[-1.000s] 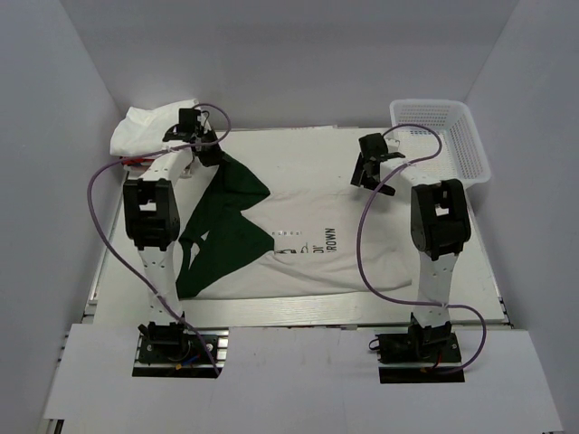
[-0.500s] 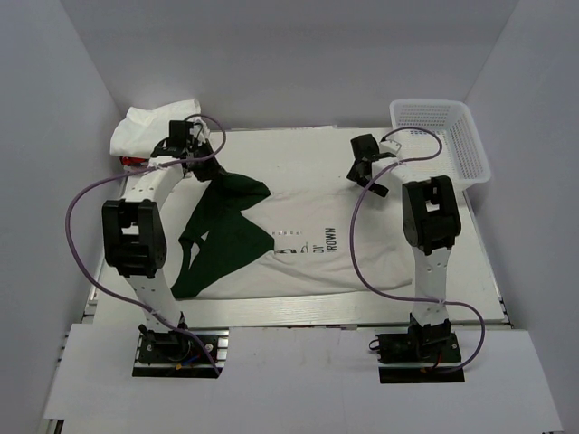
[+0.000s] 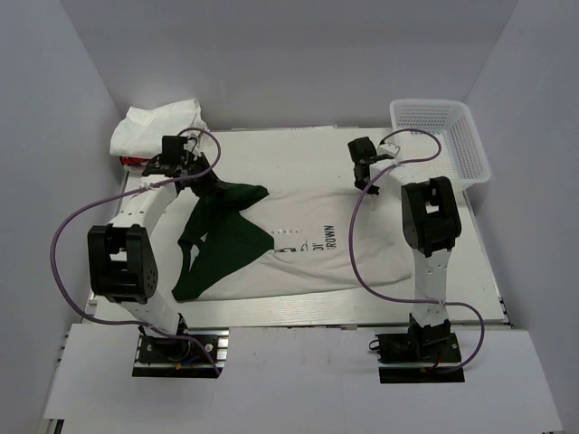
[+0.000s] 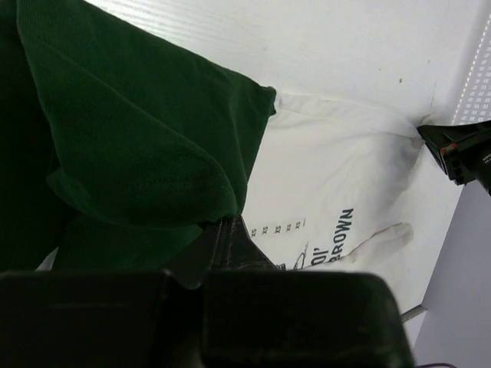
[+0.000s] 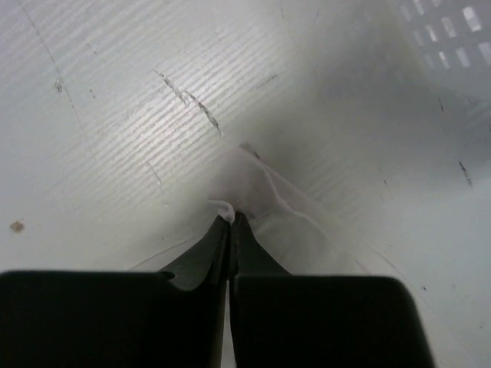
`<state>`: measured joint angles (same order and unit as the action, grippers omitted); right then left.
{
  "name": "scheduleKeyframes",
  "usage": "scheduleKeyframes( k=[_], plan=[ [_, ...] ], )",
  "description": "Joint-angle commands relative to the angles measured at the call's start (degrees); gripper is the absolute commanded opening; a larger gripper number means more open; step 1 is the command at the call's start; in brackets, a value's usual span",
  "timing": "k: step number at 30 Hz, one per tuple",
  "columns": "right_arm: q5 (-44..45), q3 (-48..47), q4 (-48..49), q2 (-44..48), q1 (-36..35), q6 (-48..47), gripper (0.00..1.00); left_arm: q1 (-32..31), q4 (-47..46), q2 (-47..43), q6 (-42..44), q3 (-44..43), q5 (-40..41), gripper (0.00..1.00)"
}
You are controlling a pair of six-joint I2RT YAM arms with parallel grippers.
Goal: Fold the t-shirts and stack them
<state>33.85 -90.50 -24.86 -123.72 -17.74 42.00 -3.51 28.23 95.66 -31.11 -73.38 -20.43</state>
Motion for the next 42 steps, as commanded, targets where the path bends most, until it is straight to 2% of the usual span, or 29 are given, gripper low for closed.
scheduleKeyframes(
  k=[1, 7, 8, 13, 20, 26, 33, 37, 42],
  plan=[
    [0.7, 1.6, -0.1, 4.4, -1.2, -2.1, 0.0, -0.2, 0.9, -6.1, -1.1, 1.6, -0.6, 0.0],
    [3.9, 5.1, -0.3, 10.3, -2.7, -5.7, 0.0, -0.2, 7.0, -12.2, -1.6, 4.1, 4.3, 0.0],
    [4.2, 5.9, 0.6, 13.6, -2.7, -6.0, 0.0, -0.2, 8.0, -14.2, -1.6, 4.1, 5.2, 0.0],
    [4.6, 15.0, 3.2, 22.2, -3.4, -7.2, 0.0, -0.2, 12.9, -20.1, -2.1, 4.6, 8.8, 0.0],
    [0.9, 25.9, 6.7, 32.8, -3.4, -7.5, 0.0, -0.2, 19.7, -30.1, -3.3, 13.7, 8.8, 0.0],
    [-1.3, 33.0, 6.9, 39.4, -3.5, -6.9, 0.0, -0.2, 23.5, -38.9, -5.2, 23.4, 5.6, 0.0],
    [-3.4, 42.5, 7.6, 48.0, -3.9, -5.6, 0.0, -0.2, 27.7, -48.4, -6.9, 33.9, -5.2, 0.0],
    [-3.7, 46.7, 7.8, 52.8, -3.8, -7.3, 0.0, -0.2, 33.8, -51.4, -6.3, 31.7, -5.8, 0.0],
    [-3.2, 48.1, 7.8, 52.4, -4.0, -7.6, 0.0, -0.2, 39.4, -52.5, -3.3, 27.3, -7.3, 0.0]
  ],
)
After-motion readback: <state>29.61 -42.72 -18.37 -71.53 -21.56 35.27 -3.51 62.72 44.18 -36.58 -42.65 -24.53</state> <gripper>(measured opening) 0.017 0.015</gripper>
